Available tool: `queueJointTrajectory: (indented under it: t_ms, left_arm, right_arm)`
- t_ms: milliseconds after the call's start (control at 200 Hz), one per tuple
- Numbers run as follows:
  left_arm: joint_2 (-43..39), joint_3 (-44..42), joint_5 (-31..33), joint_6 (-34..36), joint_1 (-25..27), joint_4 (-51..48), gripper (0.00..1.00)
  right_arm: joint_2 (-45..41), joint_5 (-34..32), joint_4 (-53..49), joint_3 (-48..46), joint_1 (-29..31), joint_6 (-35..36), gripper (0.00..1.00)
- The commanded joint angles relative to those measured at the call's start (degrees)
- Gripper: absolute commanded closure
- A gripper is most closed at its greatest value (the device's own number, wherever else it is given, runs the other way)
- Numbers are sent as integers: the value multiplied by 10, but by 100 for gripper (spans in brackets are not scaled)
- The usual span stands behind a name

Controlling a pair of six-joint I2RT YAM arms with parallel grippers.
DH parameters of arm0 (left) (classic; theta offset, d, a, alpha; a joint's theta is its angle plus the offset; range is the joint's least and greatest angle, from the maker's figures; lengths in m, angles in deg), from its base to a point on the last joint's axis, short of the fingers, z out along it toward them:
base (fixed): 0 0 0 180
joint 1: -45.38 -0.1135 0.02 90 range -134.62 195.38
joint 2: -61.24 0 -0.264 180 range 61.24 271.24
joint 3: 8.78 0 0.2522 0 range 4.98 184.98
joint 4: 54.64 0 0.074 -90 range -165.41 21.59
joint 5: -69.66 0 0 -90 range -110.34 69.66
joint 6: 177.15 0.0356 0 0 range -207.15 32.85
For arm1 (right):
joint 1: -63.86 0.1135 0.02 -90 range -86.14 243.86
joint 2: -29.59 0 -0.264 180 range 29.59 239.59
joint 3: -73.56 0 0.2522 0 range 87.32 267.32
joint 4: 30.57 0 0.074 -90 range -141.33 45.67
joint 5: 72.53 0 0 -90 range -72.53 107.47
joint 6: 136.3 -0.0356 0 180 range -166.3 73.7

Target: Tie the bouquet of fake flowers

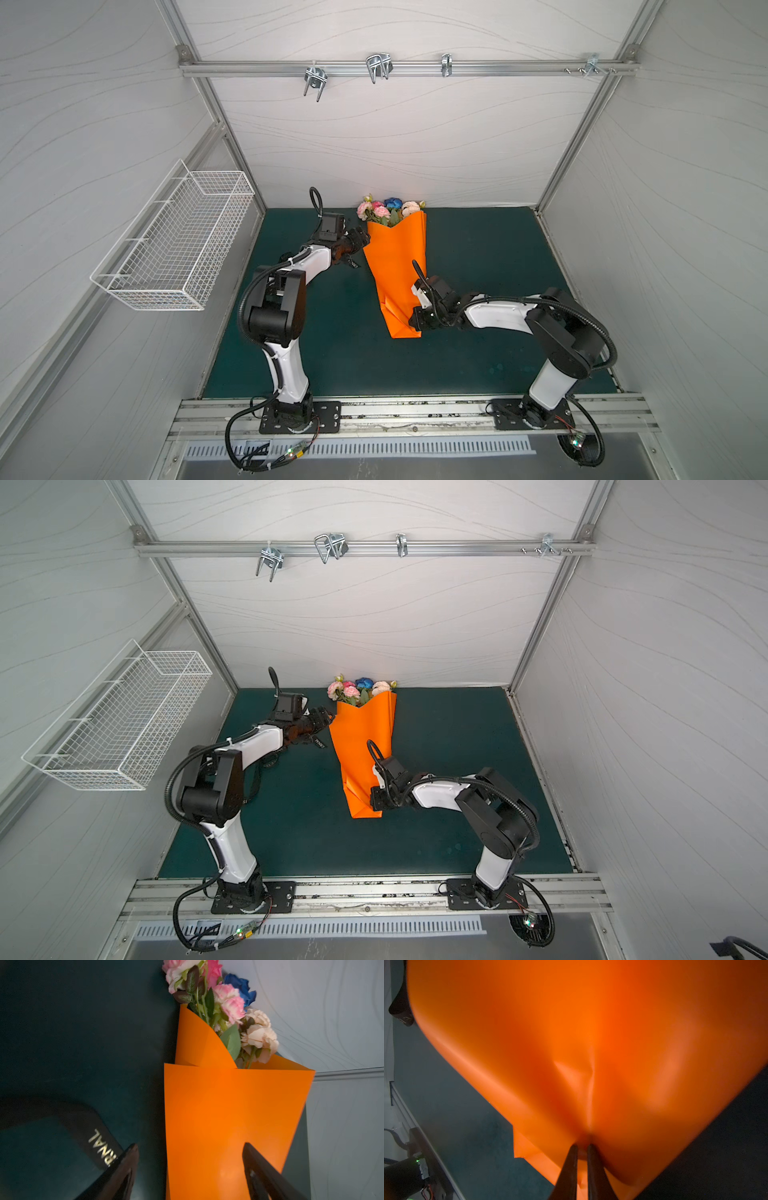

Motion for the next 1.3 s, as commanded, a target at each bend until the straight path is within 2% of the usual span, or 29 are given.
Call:
queueJointTrajectory:
  t_ms: [0,75,205,305,455,530,630,700,990,1231,1296]
  left_arm:
    - [-20,-25,-19,3,-3,4,22]
    - [-6,-31,-46,7,-3,1,24]
    - [40,-17,-97,3,-3,14,32]
    - [69,-1,-116,-3,-3,21,39]
    - [106,24,-145,-6,-3,29,44]
    - [116,29,-154,-9,-3,41,57]
    - [127,43,-163,-12,-3,47,86]
    - [130,50,-167,-12,-2,55,100]
    - [155,97,-176,10,-2,50,100]
    - [203,141,-180,21,-2,18,100]
    - [208,143,-184,18,-2,22,91]
  right_arm:
    - [-8,-34,-4,-9,2,-13,85]
    - [-6,-35,-4,-10,4,-16,85]
    - [-3,-35,1,-14,8,-19,85]
    - [-5,-37,0,-15,11,-18,85]
    - [-9,-39,-1,-13,13,-16,85]
    - [-10,-41,-1,-13,14,-15,85]
    - [-14,-41,1,-14,16,-11,85]
    - [-18,-42,3,-15,17,-7,84]
    - [-35,-51,2,-16,18,9,79]
    - [-15,-49,0,-4,17,14,78]
    - [-9,-49,0,-3,18,12,78]
